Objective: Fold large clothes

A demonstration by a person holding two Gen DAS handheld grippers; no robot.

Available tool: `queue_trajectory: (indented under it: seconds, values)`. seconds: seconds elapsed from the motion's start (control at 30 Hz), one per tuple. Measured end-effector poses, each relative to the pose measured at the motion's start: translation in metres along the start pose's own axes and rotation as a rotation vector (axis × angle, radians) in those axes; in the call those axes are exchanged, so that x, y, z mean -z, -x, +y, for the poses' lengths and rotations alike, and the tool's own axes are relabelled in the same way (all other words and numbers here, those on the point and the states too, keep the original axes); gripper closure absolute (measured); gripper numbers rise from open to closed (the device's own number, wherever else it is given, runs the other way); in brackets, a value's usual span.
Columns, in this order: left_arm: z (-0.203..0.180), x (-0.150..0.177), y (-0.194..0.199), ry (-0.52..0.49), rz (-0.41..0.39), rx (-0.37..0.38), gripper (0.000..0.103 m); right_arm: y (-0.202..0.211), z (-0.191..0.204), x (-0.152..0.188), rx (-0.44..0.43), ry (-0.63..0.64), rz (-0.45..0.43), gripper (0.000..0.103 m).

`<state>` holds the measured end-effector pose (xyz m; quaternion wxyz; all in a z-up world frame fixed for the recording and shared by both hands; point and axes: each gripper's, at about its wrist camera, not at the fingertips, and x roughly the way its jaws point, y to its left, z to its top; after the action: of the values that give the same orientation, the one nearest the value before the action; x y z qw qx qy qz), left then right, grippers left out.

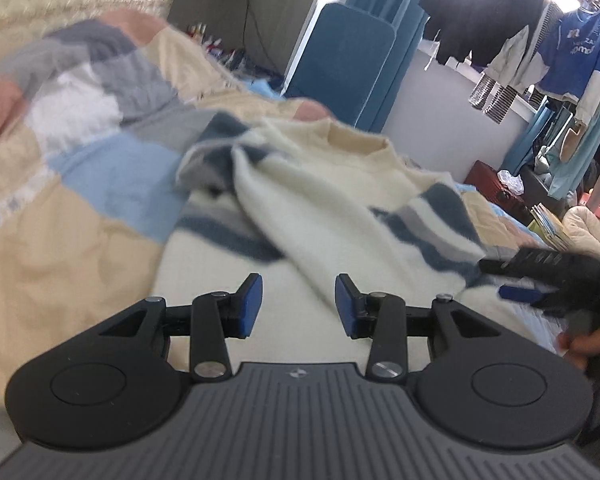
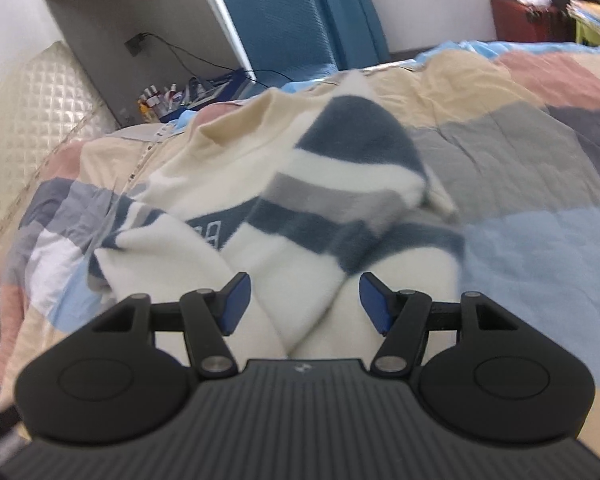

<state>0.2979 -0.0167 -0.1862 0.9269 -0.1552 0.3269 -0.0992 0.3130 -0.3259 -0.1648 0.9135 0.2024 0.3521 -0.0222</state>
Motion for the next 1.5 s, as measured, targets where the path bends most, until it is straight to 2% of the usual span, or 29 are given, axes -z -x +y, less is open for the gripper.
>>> queue_trajectory:
  seconds: [0.1, 0.23, 0.3, 0.33, 0.43, 0.53, 0.63, 0.7, 0.77, 0.8, 0.9, 1.07, 1.2, 1.33, 1.4, 1.5]
  values:
    - [0.01, 0.012, -0.004, 0.019, 0.033, 0.0, 0.057, 0.012, -0.008, -0.014, -0.005, 0.007, 0.038, 0.04]
    - [0.022, 0.019, -0.009, 0.029, 0.048, 0.002, 0.057, 0.025, -0.015, -0.034, -0.01, 0.093, 0.129, 0.04]
    - [0.028, 0.021, -0.012, 0.049, 0.058, 0.01, 0.057, 0.029, -0.022, -0.039, -0.001, 0.127, 0.171, 0.027]
    - [0.03, 0.023, -0.013, 0.051, 0.062, 0.014, 0.057, 0.03, -0.025, -0.04, 0.006, 0.139, 0.187, 0.024]
    - [0.037, 0.022, -0.015, 0.068, 0.063, 0.02, 0.057, 0.02, -0.032, -0.037, 0.022, 0.169, 0.254, 0.023]
    - [0.046, 0.022, -0.015, 0.112, 0.059, 0.018, 0.057, -0.004, -0.038, -0.028, 0.012, 0.147, 0.352, 0.025]
    - [0.055, 0.029, -0.019, 0.16, 0.072, 0.014, 0.057, -0.025, -0.028, -0.014, -0.008, 0.193, 0.403, 0.04]
    - [0.059, 0.033, -0.021, 0.178, 0.085, 0.014, 0.057, -0.033, -0.019, -0.008, 0.024, 0.245, 0.392, 0.07]
    - [0.057, 0.035, -0.021, 0.177, 0.085, 0.013, 0.057, -0.031, -0.008, -0.005, 0.066, 0.301, 0.353, 0.082]
    - [0.056, 0.035, -0.021, 0.174, 0.084, 0.012, 0.057, -0.028, -0.004, -0.005, 0.064, 0.333, 0.333, 0.084]
    - [0.056, 0.034, -0.021, 0.186, 0.079, 0.02, 0.057, -0.018, -0.003, -0.007, 0.057, 0.395, 0.299, 0.087]
    - [0.058, 0.034, -0.021, 0.181, 0.078, 0.018, 0.057, -0.022, -0.035, -0.011, 0.059, 0.328, 0.336, 0.087]
    - [0.059, 0.032, -0.019, 0.176, 0.074, 0.012, 0.057, -0.039, -0.061, -0.004, 0.023, 0.249, 0.388, 0.086]
    - [0.062, 0.031, -0.014, 0.192, 0.072, 0.005, 0.057, -0.044, -0.066, 0.0, 0.006, 0.213, 0.406, 0.082]
    - [0.065, 0.029, -0.01, 0.21, 0.07, 0.004, 0.054, -0.04, -0.064, -0.001, 0.001, 0.222, 0.413, 0.076]
    - [0.072, 0.027, -0.001, 0.227, 0.07, 0.0, 0.048, -0.032, -0.065, -0.008, -0.058, 0.23, 0.454, 0.075]
